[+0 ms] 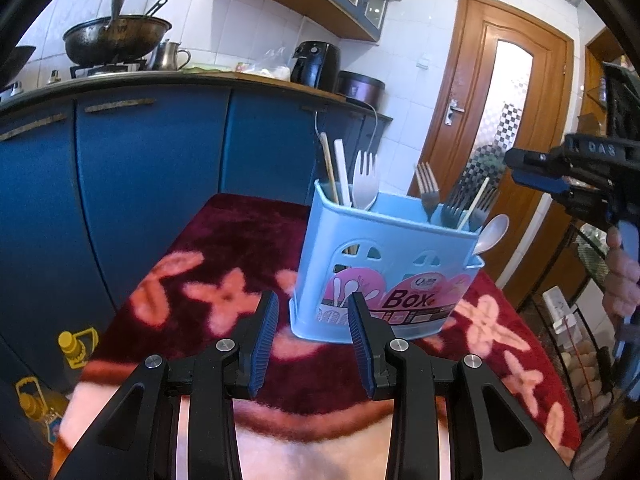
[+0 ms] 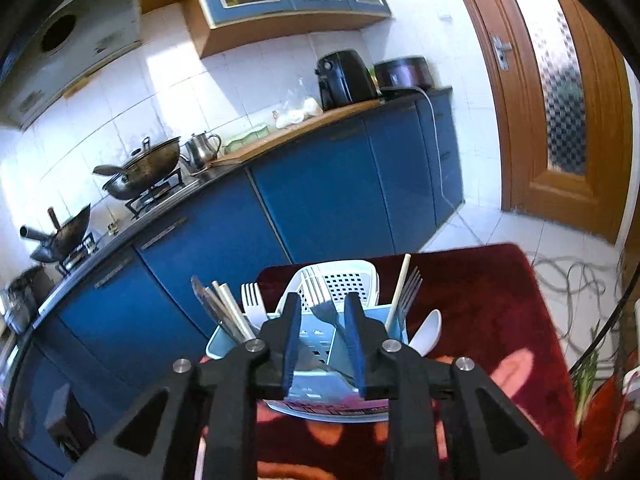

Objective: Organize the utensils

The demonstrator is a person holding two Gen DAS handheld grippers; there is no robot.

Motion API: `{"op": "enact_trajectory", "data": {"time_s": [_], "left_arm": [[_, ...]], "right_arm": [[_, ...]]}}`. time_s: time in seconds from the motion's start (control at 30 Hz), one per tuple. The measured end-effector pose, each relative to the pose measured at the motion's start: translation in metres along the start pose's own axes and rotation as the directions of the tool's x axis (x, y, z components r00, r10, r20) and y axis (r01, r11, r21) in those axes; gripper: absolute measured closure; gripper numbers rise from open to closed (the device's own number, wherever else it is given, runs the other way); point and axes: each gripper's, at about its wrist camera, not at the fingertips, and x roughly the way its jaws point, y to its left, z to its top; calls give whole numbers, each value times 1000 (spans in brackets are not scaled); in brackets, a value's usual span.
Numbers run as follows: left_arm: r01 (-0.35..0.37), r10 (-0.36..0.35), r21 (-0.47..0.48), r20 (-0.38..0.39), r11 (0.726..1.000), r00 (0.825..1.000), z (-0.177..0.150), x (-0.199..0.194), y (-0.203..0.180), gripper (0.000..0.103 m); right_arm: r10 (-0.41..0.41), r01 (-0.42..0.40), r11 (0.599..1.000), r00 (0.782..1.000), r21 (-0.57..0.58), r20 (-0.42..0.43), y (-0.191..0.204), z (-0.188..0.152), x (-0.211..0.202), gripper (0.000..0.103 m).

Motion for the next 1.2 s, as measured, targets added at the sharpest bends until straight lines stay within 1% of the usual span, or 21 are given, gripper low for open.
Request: {"op": "enact_trajectory", "data": {"time_s": [0.07,0.17,0.3,0.43,0.5,0.57,0.6,0.67,0.8,0.87,0.97,1.1,1.2], "left_arm": [[5,-5,0,7,1000,1000,4,-9,-1,66],[-11,10,33,6,999,1000,8,-22,-6,66],[-29,28,85,6,996,1000,8,-39,-16,66],[-27,27,116,1,993,1000,4,-53,-23,66],[-29,30,132,0,991,1000,0,-59,-27,60],[-43,43,142,3,989,999,-5,-63,-29,48],[-49,49,145,4,988,999,-7,-65,-29,47],[-59,60,151,2,987,998,-14,-65,-30,44],[-57,60,143,-16,988,998,-27,-57,-31,43],[-68,70,140,-12,988,997,-34,-52,-31,42],[-78,80,141,-4,987,997,-42,-43,-31,42],[-63,64,117,-1,991,998,-52,-33,-29,42],[-70,70,114,6,991,998,-56,-27,-28,42]], "right_arm": [[-4,4,1000,1000,-28,20,8,-3,-10,66],[14,-13,999,999,-36,41,17,-11,-27,63],[44,-42,999,998,-33,41,26,-28,-44,60],[41,-39,998,998,-57,38,35,-51,-55,54],[34,-31,997,999,-74,39,39,-64,-60,49],[26,-23,996,999,-87,42,41,-75,-63,41],[18,-14,995,999,-94,46,42,-82,-65,40],[-5,11,995,999,-102,52,42,-95,-66,34],[-54,59,993,997,-105,48,41,-121,-66,27],[-72,78,991,996,-113,52,41,-130,-63,22],[-96,104,986,993,-131,63,38,-145,-59,19],[-120,125,983,992,-132,46,26,-163,-46,18],[-163,170,974,985,-149,61,21,-176,-38,16]]}}
